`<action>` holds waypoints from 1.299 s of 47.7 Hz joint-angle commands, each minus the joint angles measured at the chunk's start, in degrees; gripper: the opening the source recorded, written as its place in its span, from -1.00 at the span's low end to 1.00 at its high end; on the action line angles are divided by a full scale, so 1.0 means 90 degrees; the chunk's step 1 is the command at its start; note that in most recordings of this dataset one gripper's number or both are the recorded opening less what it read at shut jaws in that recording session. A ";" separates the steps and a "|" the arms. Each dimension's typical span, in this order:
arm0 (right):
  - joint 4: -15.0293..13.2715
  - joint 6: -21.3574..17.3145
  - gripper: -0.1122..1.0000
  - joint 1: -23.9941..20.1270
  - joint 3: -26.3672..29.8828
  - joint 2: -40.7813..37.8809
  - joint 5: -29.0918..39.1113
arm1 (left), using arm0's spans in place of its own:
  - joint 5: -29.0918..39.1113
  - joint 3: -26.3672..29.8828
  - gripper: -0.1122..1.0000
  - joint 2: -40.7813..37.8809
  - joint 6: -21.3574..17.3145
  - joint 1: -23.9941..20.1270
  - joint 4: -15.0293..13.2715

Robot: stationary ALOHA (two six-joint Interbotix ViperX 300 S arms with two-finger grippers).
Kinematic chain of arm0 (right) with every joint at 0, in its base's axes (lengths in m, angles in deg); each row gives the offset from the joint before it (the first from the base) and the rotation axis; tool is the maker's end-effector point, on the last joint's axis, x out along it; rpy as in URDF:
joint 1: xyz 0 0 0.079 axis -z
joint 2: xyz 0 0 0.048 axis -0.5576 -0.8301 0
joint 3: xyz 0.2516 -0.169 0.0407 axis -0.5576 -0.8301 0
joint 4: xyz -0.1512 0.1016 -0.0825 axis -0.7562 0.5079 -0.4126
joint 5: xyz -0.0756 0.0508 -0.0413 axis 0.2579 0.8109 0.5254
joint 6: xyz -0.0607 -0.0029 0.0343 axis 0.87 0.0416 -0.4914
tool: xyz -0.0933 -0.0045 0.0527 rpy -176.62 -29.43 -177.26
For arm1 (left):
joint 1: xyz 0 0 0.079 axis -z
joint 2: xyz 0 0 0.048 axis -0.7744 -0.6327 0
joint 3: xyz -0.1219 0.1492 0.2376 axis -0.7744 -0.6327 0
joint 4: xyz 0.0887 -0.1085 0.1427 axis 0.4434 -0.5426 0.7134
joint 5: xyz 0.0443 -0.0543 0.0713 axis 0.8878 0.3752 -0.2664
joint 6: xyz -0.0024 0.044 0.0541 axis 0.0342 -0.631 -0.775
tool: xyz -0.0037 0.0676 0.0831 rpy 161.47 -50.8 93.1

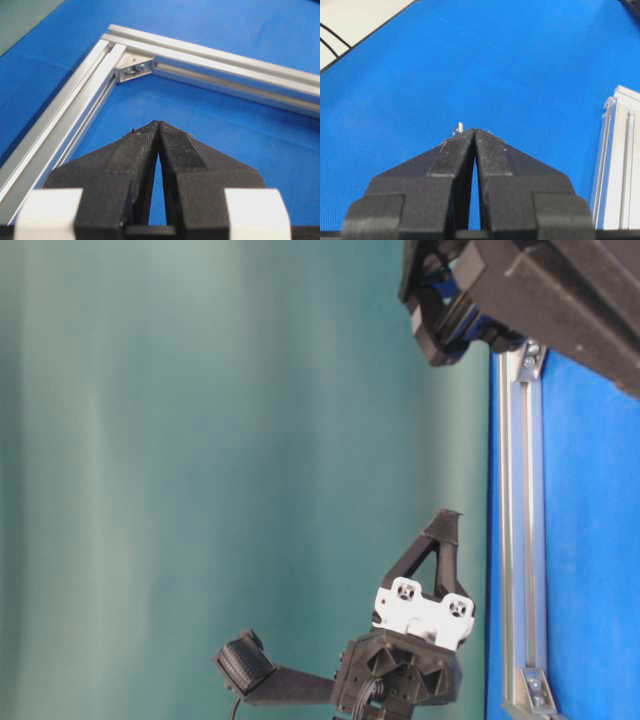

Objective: Insert the wire through the string loop located on the right side.
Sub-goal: 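Lift the black USB cable with the right gripper away from the frame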

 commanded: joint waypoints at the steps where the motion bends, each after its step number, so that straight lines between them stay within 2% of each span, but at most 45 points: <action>1: -0.0020 0.0049 -0.80 -0.0029 0.0098 0.0273 0.0000 | 0.0176 0.0127 -0.80 0.0186 0.0020 -0.0059 0.0107; 7: -0.0029 0.0049 -0.90 -0.0029 0.0107 0.0303 0.0205 | 0.0273 0.0127 -0.80 0.0186 0.0020 -0.0098 0.0117; 27: -0.0029 -0.0020 -0.87 -0.0039 0.0107 0.0303 0.0449 | 0.0264 0.0107 -0.80 0.0195 0.0010 -0.0166 0.0127; 33: -0.0020 -0.0039 -0.60 -0.0039 0.0127 0.0303 0.0479 | 0.0273 0.0107 -0.80 0.0195 0.0010 -0.0166 0.0137; 46: 0.0068 -0.0039 0.75 -0.0039 0.0166 0.0225 0.0635 | 0.0244 0.0098 -0.80 0.0195 0.0000 -0.0166 0.0137; 48: 0.0088 -0.0039 0.74 -0.0039 0.0176 0.0176 0.0635 | 0.0244 0.0088 -0.80 0.0195 0.0000 -0.0166 0.0137; 52: 0.0137 -0.0039 0.60 -0.0039 0.0215 0.0000 0.0635 | 0.0244 0.0088 -0.80 0.0195 0.0000 -0.0156 0.0137; 62: 0.0381 -0.0039 0.61 -0.0039 0.0400 -0.0684 0.0586 | 0.0234 0.0098 -0.80 0.0195 -0.0010 -0.0166 0.0137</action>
